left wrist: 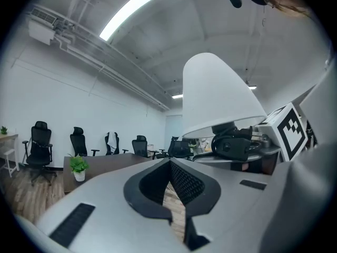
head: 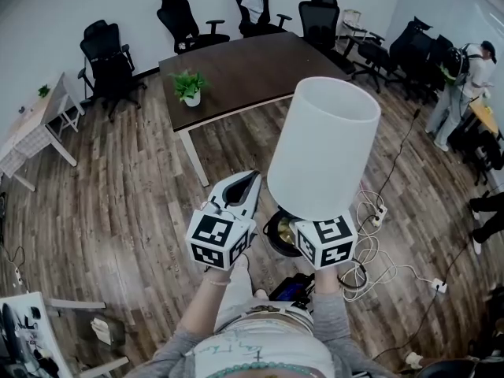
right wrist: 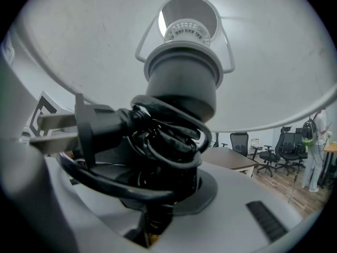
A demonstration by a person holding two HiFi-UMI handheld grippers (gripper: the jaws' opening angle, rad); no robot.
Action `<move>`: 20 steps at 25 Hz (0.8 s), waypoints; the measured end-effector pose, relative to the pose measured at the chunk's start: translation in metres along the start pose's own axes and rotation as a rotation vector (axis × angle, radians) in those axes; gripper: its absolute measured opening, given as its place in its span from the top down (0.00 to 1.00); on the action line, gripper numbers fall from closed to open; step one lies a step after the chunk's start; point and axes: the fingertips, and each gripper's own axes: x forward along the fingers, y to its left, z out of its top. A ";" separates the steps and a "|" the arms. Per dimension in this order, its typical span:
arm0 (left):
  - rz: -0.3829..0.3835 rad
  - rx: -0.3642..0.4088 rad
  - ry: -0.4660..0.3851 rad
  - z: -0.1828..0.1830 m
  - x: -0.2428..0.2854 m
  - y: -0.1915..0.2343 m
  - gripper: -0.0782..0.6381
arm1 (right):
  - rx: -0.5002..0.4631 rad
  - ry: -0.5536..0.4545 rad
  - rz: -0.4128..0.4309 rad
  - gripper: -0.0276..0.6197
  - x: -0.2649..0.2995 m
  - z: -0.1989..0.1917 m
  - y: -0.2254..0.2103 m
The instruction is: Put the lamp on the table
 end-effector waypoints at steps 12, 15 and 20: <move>-0.084 -0.011 0.005 0.004 0.077 0.054 0.88 | 0.021 0.006 -0.061 0.86 0.073 0.007 -0.044; -0.105 -0.008 0.007 0.006 0.097 0.069 0.88 | 0.017 0.005 -0.084 0.86 0.093 0.011 -0.056; -0.134 0.026 0.016 0.009 0.121 0.090 0.88 | 0.030 0.005 -0.110 0.86 0.121 0.017 -0.069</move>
